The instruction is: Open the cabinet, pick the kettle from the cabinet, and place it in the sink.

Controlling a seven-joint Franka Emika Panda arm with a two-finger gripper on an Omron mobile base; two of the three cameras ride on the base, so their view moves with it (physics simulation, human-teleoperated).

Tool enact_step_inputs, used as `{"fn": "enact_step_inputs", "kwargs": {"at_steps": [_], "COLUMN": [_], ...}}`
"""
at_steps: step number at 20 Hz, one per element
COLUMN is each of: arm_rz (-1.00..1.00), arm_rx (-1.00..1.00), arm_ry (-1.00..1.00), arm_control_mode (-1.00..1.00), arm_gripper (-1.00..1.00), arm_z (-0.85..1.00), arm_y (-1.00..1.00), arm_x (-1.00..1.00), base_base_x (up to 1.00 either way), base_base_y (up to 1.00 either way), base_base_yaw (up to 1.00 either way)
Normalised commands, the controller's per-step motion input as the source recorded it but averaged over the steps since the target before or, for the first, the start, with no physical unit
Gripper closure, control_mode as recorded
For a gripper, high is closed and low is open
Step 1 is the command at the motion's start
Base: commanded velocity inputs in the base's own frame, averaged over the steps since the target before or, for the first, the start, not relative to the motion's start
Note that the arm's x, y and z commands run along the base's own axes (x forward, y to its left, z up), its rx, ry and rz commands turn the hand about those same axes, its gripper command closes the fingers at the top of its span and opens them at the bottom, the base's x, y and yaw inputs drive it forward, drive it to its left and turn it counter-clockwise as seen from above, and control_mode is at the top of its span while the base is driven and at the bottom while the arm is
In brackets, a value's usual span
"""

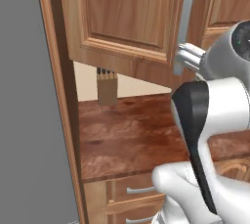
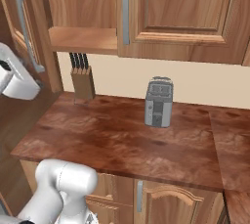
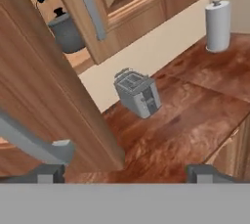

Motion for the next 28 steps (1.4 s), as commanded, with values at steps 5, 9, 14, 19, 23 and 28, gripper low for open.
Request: {"fn": "enact_step_inputs", "kwargs": {"at_steps": [5, 9, 14, 19, 23, 28], "arm_rz": [0.20, 0.18, 0.17, 0.15, 0.07, 0.09], "arm_rx": [0.36, 0.38, 0.35, 0.38, 0.36, 0.37], "arm_ry": [-0.07, -0.05, 0.00, 0.00, 0.06, 0.09], "arm_control_mode": [-1.00, -1.00, -1.00, -1.00, -1.00, -1.00], "arm_gripper": [-1.00, -1.00, -1.00, -1.00, -1.00, -1.00], "arm_z": [0.16, 0.11, 0.08, 0.00, -0.10, -0.05], "arm_y": [-0.39, -0.35, -0.16, -0.15, -0.02, -0.03], "arm_x": [-0.14, 0.00, 0.21, 0.31, 0.49, 0.47], "base_base_x": [0.00, 0.00, 0.00, 0.00, 0.00, 0.00], "base_base_y": [0.00, 0.00, 0.00, 0.00, 0.00, 0.00], "base_base_yaw": [0.00, 0.00, 0.00, 0.00, 0.00, 0.00]}}
